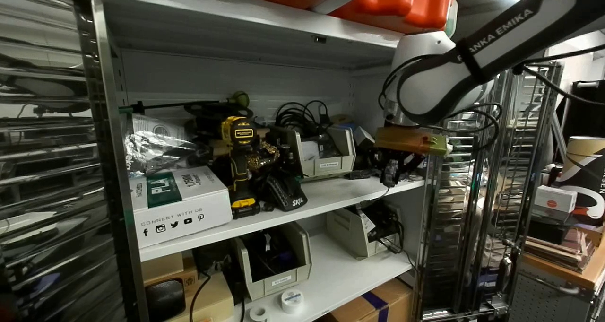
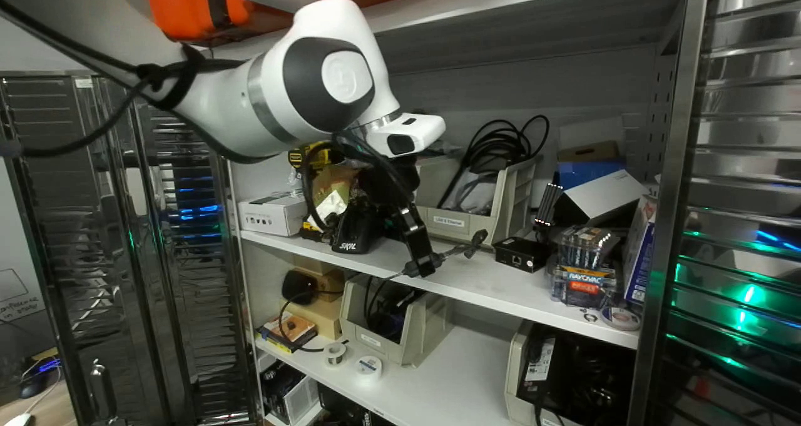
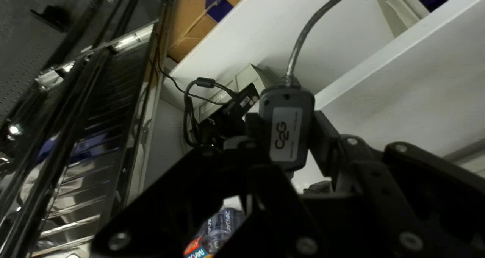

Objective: Put the black object in the cream box

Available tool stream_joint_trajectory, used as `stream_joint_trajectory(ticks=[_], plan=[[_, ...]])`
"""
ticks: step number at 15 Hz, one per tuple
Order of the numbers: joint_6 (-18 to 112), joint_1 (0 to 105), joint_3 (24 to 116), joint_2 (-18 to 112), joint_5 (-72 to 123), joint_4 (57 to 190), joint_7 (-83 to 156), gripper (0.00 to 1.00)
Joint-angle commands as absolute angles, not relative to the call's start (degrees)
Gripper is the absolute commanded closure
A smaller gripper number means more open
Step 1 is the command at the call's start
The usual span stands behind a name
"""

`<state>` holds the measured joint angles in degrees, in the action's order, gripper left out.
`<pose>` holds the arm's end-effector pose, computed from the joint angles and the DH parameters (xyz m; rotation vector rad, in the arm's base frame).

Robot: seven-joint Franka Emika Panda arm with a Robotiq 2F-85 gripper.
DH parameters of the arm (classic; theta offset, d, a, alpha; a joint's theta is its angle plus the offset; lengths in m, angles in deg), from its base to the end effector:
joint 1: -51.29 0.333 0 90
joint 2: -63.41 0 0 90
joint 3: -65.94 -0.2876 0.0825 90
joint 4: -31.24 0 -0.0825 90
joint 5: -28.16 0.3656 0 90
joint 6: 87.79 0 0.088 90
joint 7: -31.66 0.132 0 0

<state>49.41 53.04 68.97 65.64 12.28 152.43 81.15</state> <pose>0.5561 -0.0195 0.4217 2.8291 -1.0530 0.5761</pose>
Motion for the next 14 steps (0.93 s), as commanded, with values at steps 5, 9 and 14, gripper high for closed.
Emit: stream_joint_trajectory(ticks=[5, 9, 14], plan=[[75.86, 49.58, 65.87, 71.56, 1.44, 163.56, 97.95, 0.87], [79.48, 47.89, 64.0, 67.97, -5.54, 155.66, 112.18, 0.88], [80.66, 47.08, 62.71, 59.73, -21.17, 139.3, 133.3, 0.91]])
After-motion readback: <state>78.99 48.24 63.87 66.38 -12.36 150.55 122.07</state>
